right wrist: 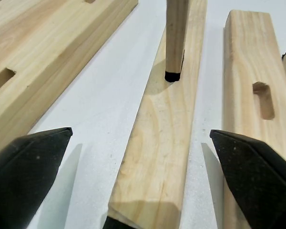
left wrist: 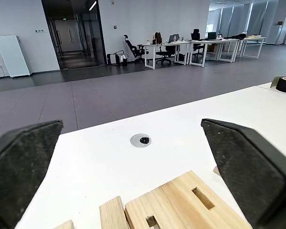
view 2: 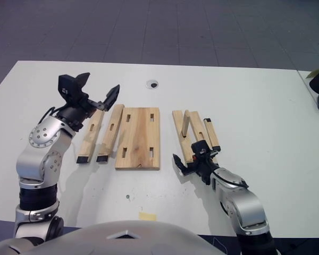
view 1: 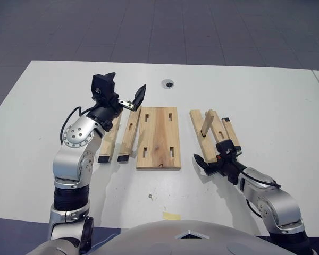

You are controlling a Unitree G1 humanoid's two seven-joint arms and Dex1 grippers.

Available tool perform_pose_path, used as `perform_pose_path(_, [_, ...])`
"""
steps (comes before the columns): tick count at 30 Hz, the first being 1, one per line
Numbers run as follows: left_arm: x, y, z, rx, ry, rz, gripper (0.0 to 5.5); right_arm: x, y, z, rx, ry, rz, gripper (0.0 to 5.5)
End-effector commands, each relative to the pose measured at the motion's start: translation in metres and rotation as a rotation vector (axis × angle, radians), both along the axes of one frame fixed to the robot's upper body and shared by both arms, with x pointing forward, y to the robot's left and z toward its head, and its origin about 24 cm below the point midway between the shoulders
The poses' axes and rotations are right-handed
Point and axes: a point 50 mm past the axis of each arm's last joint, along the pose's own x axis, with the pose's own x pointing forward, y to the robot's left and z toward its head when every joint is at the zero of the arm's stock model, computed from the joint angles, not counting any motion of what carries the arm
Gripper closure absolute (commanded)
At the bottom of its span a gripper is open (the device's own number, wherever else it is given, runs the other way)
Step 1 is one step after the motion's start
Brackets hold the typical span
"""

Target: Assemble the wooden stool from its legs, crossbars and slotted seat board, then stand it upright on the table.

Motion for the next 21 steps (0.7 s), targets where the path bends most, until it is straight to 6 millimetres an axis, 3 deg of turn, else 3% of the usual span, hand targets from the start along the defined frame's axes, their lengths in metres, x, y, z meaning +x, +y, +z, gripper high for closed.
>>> perform_pose_path(1, [-0.003,0.000,-0.001,0.010,-0.006,0.008,0.10,-0.005,0.001,-0.009,-0.067,0.091,0.059,0.12])
perform_pose_path(6, [-0.005,-0.001,-0.002,0.005,-0.004,0.013,0.10,-0.002,0.003,-0.009,-0.111,0.093,0.089,0.12])
perform_pose_path(12, [-0.006,-0.004,-0.004,-0.008,0.005,0.009,0.10,0.005,0.003,-0.010,-0.043,0.115,-0.018,1.10])
perform_pose_path(21, [-0.007,-0.006,-0.007,-0.018,0.023,0.008,0.10,0.003,-0.007,-0.015,-0.162,0.123,-0.002,2.57])
